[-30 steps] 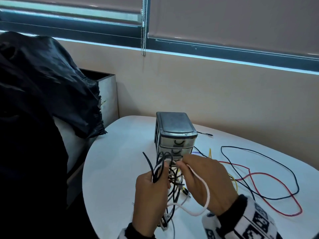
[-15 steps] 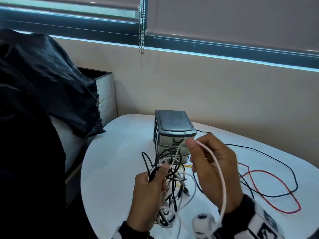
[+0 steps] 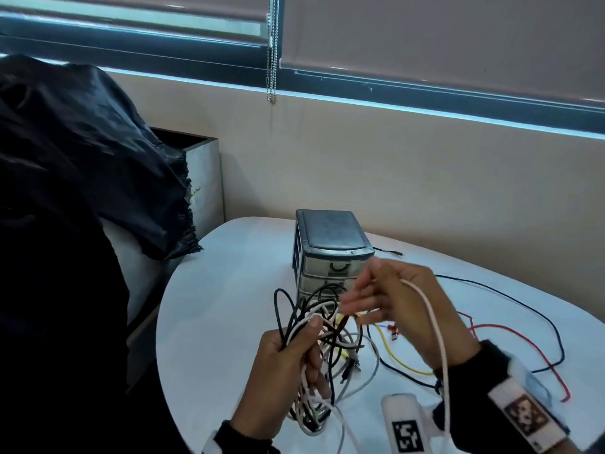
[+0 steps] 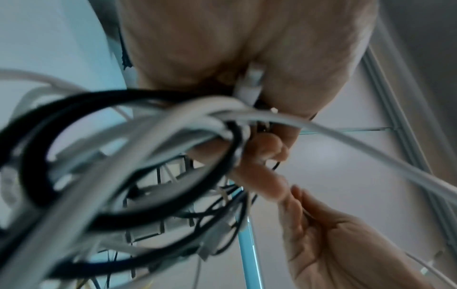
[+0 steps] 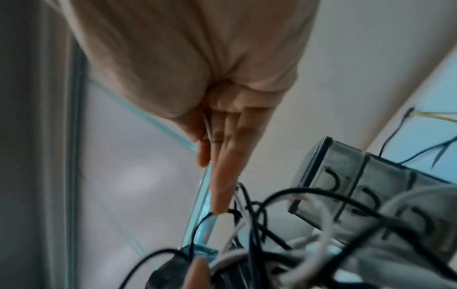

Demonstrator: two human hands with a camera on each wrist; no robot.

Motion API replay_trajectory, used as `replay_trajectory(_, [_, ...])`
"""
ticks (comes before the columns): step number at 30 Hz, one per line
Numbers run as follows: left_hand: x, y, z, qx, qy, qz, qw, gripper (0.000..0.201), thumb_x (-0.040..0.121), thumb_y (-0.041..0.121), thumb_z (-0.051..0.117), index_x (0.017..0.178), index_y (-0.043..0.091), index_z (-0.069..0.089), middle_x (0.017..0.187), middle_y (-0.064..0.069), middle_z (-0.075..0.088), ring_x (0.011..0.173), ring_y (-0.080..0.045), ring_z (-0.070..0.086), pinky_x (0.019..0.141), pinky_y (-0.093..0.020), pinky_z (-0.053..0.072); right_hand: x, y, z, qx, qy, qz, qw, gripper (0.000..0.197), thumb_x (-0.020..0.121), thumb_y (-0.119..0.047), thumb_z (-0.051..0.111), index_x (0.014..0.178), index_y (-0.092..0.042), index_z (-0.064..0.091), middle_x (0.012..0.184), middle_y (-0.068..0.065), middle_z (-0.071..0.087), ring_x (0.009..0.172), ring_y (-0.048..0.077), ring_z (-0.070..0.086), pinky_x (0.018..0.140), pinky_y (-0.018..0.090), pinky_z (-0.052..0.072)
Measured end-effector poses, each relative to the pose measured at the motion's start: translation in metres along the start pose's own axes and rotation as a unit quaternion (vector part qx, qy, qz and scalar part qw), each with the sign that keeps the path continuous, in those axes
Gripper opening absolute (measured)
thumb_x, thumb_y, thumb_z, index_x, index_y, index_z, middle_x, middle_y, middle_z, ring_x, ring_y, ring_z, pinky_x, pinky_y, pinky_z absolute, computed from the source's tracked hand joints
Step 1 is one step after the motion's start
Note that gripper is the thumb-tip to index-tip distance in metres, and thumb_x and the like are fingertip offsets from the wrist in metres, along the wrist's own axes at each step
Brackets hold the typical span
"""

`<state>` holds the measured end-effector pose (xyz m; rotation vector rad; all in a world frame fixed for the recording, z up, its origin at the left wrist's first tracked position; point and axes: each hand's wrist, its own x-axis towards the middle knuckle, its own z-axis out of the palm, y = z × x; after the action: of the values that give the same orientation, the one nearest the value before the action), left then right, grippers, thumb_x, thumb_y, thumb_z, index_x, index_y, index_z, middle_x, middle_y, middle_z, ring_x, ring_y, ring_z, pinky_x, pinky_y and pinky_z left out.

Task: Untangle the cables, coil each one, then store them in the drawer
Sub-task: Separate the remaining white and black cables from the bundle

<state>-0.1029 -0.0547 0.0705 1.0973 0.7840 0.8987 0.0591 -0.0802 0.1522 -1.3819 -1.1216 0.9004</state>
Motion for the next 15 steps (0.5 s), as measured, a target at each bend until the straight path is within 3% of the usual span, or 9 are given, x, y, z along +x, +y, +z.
replay_trajectory(2, [0.001, -0.001, -0.003, -0.012, -0.032, 0.002, 0.999, 0.052, 0.082, 0.042, 0.074, 0.052, 0.005, 0.053, 0.05, -0.016, 0.048, 0.039, -0.027, 0.055, 0.051, -0.029, 0.038, 0.002, -0.008, -0.003, 0.036, 0.041, -0.039, 0.998, 0.041, 0.104, -0.028, 0.036, 0.075, -0.006, 0.055, 0.084, 0.018, 0.075, 0.079, 0.028, 0.075, 0.054, 0.027, 0.057])
replay_trajectory(4, [0.002, 0.001, -0.005, -0.036, -0.045, 0.003, 0.998, 0.047, 0.083, 0.041, 0.07, 0.055, 0.008, 0.053, 0.066, -0.02, 0.063, 0.036, -0.026, 0.054, 0.046, -0.026, 0.042, 0.004, -0.01, -0.005, 0.017, 0.081, -0.122, 0.989, 0.042, 0.105, -0.03, 0.036, 0.071, -0.009, 0.05, 0.093, 0.012, 0.076, 0.093, 0.021, 0.073, 0.067, 0.032, 0.058])
replay_trajectory(6, [0.003, 0.003, -0.004, -0.04, -0.026, 0.006, 0.999, 0.043, 0.085, 0.041, 0.058, 0.057, 0.01, 0.05, 0.083, -0.018, 0.073, 0.032, -0.024, 0.05, 0.041, -0.025, 0.042, 0.004, -0.01, -0.007, -0.022, 0.11, -0.214, 0.971, 0.042, 0.105, -0.029, 0.037, 0.07, -0.009, 0.048, 0.106, 0.003, 0.075, 0.112, 0.012, 0.066, 0.085, 0.036, 0.055])
replay_trajectory(8, [0.004, 0.001, -0.003, -0.035, 0.019, 0.006, 0.999, 0.043, 0.091, 0.038, 0.054, 0.062, 0.007, 0.045, 0.088, -0.016, 0.076, 0.028, -0.021, 0.043, 0.041, -0.024, 0.039, 0.006, -0.013, -0.01, -0.031, 0.123, -0.275, 0.953, 0.04, 0.106, -0.023, 0.035, 0.071, -0.007, 0.048, 0.112, -0.005, 0.073, 0.122, 0.009, 0.06, 0.092, 0.032, 0.051])
replay_trajectory(11, [0.011, -0.007, -0.012, -0.05, 0.126, -0.005, 0.991, 0.045, 0.1, 0.033, 0.051, 0.062, 0.008, 0.046, 0.076, -0.013, 0.073, 0.027, -0.02, 0.037, 0.037, -0.022, 0.033, 0.011, -0.029, -0.024, -0.007, 0.156, -0.318, 0.935, 0.038, 0.104, -0.027, 0.032, 0.074, -0.01, 0.049, 0.113, -0.01, 0.072, 0.12, 0.014, 0.062, 0.088, 0.03, 0.055])
replay_trajectory(15, [0.022, -0.007, -0.032, -0.101, 0.242, 0.001, 0.965, 0.043, 0.102, 0.036, 0.051, 0.067, 0.011, 0.049, 0.061, -0.007, 0.055, 0.032, -0.017, 0.038, 0.035, -0.019, 0.029, 0.023, -0.055, -0.063, 0.057, 0.205, -0.309, 0.927, 0.04, 0.106, -0.033, 0.029, 0.074, -0.019, 0.049, 0.102, -0.001, 0.074, 0.105, 0.022, 0.07, 0.073, 0.033, 0.058])
